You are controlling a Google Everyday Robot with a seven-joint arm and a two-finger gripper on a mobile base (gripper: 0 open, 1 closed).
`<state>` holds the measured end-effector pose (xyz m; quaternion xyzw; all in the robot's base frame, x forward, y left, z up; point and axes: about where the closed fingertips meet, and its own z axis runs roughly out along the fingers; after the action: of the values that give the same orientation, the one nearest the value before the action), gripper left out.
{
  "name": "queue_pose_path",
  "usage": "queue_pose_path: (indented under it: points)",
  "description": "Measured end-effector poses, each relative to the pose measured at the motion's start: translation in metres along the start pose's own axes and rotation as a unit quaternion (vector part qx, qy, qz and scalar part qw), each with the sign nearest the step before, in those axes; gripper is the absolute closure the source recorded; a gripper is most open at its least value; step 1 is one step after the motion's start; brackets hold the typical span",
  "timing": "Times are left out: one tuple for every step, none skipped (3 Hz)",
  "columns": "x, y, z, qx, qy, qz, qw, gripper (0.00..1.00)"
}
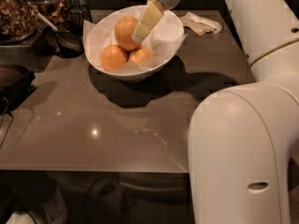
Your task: Pick orange from white bowl
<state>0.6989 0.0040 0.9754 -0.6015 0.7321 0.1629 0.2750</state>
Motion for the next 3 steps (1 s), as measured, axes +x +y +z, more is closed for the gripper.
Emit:
queue_pose_path:
  points:
    - [0.002,-0.007,0.011,-0.004,0.003,0.002,1.0000,0.00]
    - [0.002,-0.011,0.021,-0.012,0.004,0.002,0.9999,0.00]
    - [-0.003,-0.010,0.030,-0.023,0.002,-0.004,0.9997,0.00]
